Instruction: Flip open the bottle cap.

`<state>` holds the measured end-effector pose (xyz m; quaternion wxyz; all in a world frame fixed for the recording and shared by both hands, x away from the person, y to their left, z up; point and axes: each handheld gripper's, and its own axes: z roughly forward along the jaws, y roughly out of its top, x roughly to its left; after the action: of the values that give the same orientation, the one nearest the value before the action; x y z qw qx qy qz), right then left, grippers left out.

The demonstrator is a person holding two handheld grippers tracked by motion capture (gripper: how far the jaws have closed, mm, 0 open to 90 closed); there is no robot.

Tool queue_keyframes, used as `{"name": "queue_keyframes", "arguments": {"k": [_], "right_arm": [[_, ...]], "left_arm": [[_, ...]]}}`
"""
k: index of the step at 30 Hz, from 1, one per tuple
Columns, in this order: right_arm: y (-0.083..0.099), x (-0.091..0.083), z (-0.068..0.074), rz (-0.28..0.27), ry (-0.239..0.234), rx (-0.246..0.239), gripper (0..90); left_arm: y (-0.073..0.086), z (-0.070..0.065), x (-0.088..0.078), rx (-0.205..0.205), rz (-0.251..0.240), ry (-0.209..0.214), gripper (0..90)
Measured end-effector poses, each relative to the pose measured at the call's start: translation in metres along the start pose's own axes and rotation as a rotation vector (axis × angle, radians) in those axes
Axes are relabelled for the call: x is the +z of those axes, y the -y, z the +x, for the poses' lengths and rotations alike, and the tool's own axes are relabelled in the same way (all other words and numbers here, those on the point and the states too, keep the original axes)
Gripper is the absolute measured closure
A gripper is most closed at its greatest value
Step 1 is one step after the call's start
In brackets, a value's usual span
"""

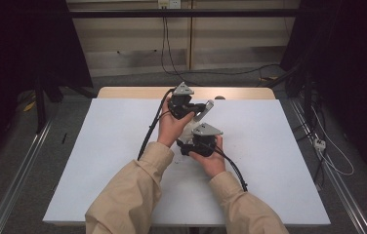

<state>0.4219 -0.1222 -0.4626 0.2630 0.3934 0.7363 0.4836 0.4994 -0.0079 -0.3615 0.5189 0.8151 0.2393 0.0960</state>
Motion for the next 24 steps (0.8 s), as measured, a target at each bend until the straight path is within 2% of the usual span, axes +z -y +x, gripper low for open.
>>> {"name": "queue_keyframes", "arguments": {"k": [24], "right_arm": [[0.0000,0.0001,-0.0001,0.000,0.000,-0.003,18.6]], "left_arm": [[0.0029,0.0012,0.0059,-0.003,0.005,0.001,90.0]]}}
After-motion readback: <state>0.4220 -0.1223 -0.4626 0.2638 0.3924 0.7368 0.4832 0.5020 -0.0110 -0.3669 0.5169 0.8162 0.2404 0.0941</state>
